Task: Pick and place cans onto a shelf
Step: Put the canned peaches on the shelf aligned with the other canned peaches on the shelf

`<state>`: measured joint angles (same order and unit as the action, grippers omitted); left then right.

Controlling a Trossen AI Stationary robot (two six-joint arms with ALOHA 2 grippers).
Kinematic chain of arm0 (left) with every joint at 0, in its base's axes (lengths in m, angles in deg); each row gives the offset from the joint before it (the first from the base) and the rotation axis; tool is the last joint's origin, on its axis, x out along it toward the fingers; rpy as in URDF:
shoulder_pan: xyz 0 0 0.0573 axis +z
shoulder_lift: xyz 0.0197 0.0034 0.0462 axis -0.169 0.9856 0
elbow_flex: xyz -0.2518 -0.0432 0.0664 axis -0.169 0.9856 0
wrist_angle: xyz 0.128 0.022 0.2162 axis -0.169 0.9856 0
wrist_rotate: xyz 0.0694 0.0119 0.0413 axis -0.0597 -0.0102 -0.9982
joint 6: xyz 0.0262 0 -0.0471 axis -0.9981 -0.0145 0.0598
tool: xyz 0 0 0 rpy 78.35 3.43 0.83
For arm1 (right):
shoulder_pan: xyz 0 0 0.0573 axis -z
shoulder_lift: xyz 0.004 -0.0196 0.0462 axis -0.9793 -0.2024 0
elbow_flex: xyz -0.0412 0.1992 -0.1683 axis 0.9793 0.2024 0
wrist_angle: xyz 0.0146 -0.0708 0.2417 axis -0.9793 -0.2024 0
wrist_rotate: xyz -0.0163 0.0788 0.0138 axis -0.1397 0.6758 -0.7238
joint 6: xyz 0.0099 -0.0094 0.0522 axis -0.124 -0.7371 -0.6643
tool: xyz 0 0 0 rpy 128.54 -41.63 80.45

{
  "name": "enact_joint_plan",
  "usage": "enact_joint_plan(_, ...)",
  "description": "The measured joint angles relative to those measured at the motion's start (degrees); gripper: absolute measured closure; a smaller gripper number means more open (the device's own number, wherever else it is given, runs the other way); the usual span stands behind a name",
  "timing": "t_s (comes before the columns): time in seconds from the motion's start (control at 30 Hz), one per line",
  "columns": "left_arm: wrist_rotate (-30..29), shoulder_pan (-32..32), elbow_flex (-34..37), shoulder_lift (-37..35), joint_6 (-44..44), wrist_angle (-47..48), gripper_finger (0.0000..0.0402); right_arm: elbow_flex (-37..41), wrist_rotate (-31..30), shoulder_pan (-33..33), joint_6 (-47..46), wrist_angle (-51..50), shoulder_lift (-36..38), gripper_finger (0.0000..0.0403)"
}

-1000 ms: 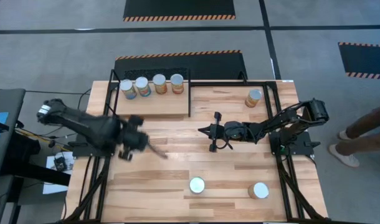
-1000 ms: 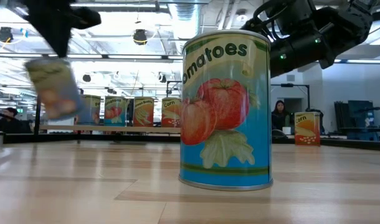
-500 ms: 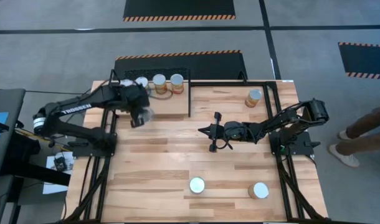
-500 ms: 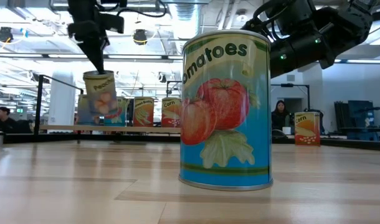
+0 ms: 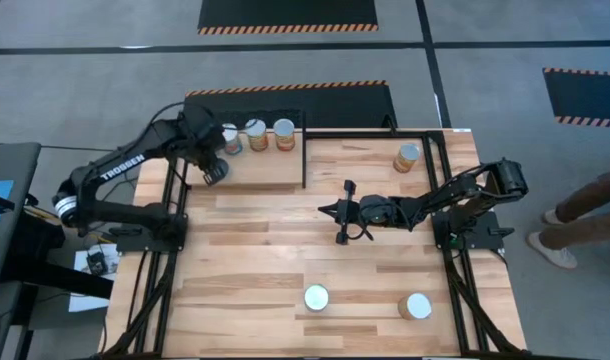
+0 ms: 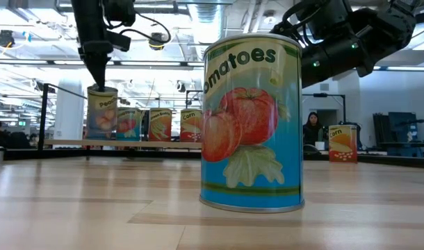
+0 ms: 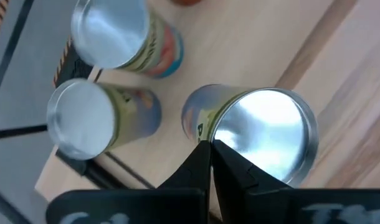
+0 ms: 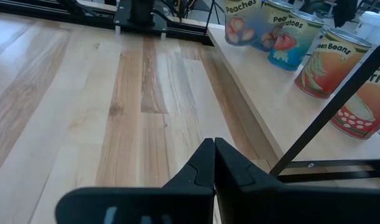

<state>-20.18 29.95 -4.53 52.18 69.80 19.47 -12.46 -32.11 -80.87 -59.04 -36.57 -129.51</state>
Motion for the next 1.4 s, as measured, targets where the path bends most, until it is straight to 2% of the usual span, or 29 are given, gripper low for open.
enact_joint_plan(0.17,3.53,4.34,0.00,0.00,-1.63,0.04,0.0401,0.00,0.00,0.00,-0.02,0.04,0.00,0.0383)
enact_joint_plan(0.47,5.11,9.24,0.00,0.00,-3.62,1.26,0.0401,0.00,0.02,0.00,-0.04,0.04,0.00,0.0385)
enact_joint_plan(1.0,5.32,13.76,0.00,0.00,-6.57,1.33,0.0401,0.00,0.02,-0.04,-0.56,-0.97,0.02,0.0384)
enact_joint_plan(1.4,5.45,14.09,0.01,0.00,-6.99,0.69,0.0401,0.00,0.02,-0.04,-0.54,-1.12,0.02,0.0383)
